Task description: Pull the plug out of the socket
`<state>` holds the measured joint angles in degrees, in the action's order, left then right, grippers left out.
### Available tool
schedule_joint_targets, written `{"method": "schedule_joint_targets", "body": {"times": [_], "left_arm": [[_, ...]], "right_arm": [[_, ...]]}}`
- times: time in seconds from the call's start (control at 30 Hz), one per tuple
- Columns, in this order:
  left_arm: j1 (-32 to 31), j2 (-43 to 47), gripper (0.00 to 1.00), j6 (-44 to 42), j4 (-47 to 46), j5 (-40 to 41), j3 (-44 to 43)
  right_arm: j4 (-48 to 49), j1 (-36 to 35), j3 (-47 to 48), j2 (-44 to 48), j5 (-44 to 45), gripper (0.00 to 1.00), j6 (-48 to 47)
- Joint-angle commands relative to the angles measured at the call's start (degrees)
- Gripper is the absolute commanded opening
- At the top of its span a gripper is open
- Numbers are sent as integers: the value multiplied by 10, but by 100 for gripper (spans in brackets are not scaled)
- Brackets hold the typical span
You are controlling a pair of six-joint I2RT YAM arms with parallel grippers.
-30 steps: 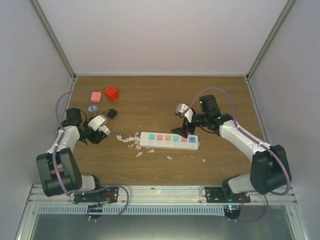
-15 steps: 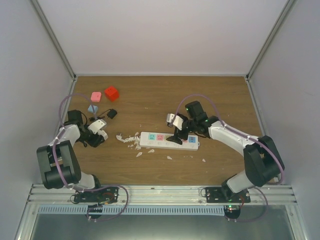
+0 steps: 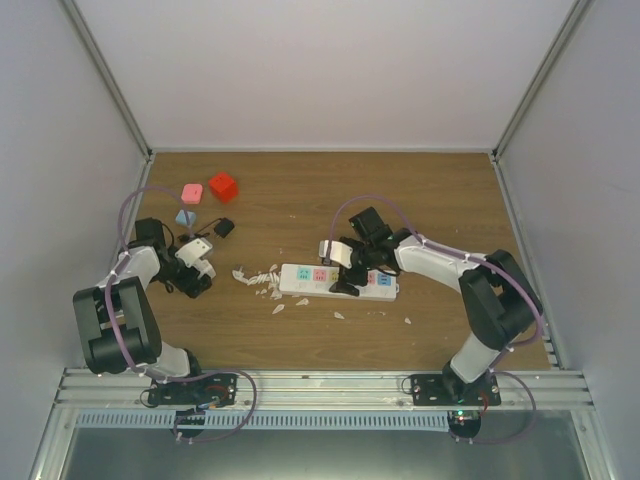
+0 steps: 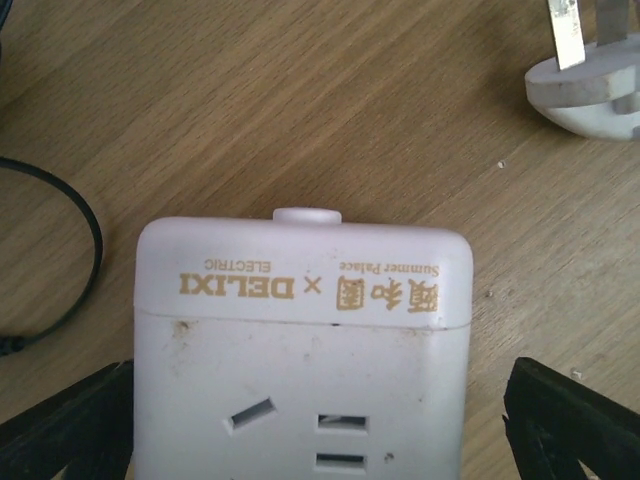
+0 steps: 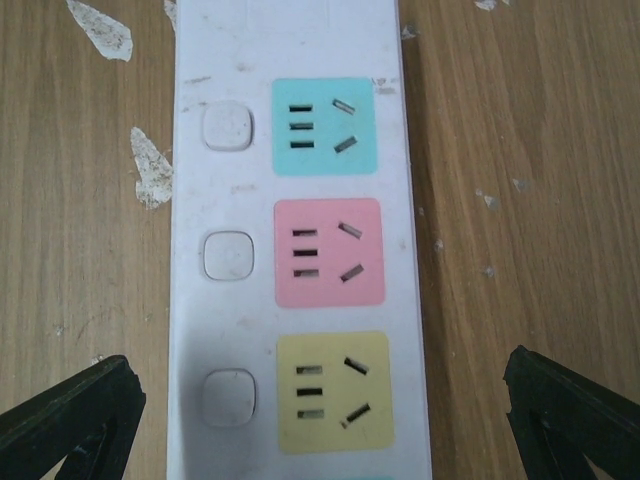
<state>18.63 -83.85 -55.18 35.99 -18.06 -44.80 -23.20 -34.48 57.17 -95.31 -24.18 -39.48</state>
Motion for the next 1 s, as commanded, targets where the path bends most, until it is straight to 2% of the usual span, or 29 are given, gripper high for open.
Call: {"method": "schedule_joint_targets", "body": {"times": [0.0,0.3,0.7,0.8,0.97], "left_arm": [[4,12,99,-4,13,-8,-18],[5,35,99,-8,37,-9,-37],[6,75,99,7,37,-37,-55],[6,79,99,14,36,-43,-63],[6,80,99,26,27,-51,-72]], "right_arm": [[-33,-18,26,-20,10,100,-25],[-50,-52,72,-77,36,100,-22],[-38,-54,91,-120,69,99,-1],[-38,-53,91,-125,76,95,9],[-29,-37,83,-127,82,83,29]]}}
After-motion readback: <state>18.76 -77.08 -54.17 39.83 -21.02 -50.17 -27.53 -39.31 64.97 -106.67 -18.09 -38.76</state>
